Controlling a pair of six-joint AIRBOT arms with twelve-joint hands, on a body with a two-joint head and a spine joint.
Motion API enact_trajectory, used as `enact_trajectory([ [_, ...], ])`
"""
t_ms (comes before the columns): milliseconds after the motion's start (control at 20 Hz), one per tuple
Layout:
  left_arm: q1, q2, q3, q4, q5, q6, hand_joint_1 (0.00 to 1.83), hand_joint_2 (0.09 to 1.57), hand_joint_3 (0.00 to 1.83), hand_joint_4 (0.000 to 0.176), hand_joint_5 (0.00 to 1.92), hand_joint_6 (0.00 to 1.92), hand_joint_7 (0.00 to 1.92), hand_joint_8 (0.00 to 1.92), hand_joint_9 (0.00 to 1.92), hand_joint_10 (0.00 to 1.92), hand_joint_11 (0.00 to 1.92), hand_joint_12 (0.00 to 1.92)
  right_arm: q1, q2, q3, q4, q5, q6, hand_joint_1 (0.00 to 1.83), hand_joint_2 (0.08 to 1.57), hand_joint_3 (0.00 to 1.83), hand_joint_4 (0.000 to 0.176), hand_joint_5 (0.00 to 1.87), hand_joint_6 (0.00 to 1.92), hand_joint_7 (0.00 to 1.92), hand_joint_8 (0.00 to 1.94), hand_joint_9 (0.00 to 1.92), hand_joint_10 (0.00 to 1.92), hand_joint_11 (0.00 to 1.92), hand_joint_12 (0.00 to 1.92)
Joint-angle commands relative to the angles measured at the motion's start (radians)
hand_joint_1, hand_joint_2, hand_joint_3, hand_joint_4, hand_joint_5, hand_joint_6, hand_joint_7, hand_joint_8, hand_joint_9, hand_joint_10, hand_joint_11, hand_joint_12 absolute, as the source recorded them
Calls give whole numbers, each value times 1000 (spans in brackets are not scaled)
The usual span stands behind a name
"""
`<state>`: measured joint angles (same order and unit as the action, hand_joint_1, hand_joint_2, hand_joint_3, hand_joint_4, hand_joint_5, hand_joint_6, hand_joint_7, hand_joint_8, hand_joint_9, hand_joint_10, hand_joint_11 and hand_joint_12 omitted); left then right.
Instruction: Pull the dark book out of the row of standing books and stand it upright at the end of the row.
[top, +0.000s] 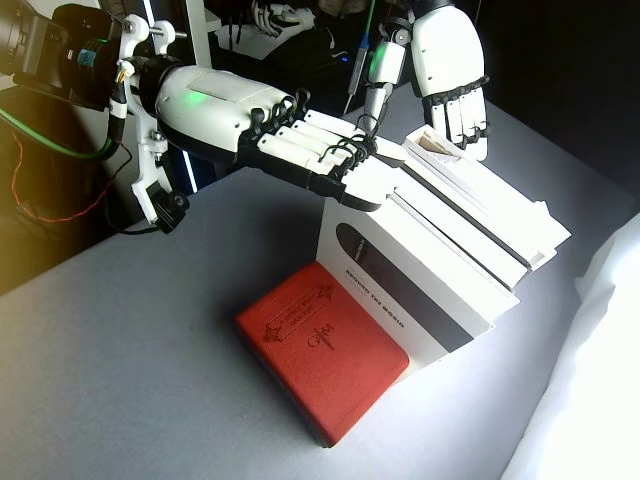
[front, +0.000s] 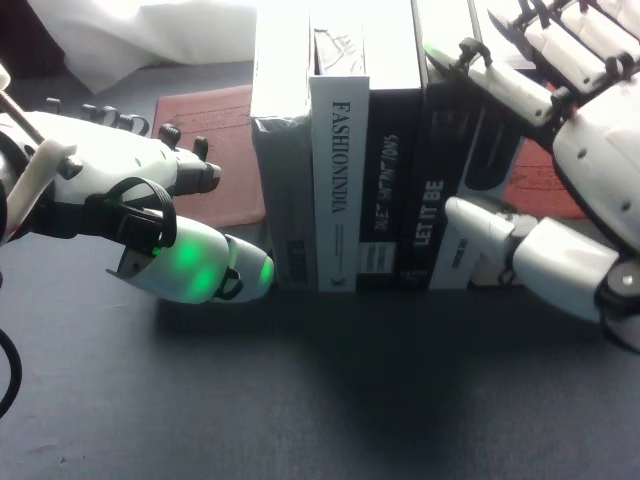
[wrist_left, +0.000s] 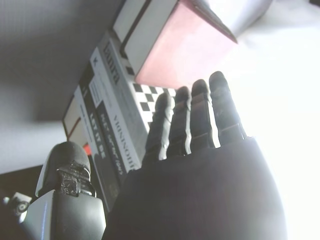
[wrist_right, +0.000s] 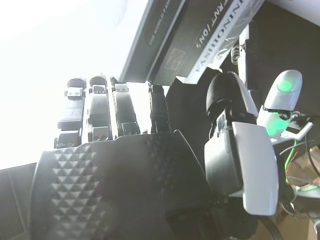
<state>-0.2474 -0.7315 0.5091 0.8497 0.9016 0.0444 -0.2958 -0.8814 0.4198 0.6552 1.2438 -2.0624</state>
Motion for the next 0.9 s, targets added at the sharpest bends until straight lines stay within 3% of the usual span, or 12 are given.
enact_trajectory([
  [0, -18, 13, 0, 55, -31, -3, 0, 1188, 0, 0, 92, 4, 42, 5, 7, 1, 6, 3, -5, 9, -14, -60, 73, -16, 0, 1241, 0, 0, 65, 8, 22, 6, 0, 0, 0, 0],
  [850, -18, 13, 0, 55, -30, -3, 0, 1197, 3, 0, 84, 1, 29, 0, 1, 0, 1, 0, -58, 9, -183, 26, 164, -231, 0, 1259, 4, 0, 89, 13, 55, 11, 2, 1, 0, 0],
])
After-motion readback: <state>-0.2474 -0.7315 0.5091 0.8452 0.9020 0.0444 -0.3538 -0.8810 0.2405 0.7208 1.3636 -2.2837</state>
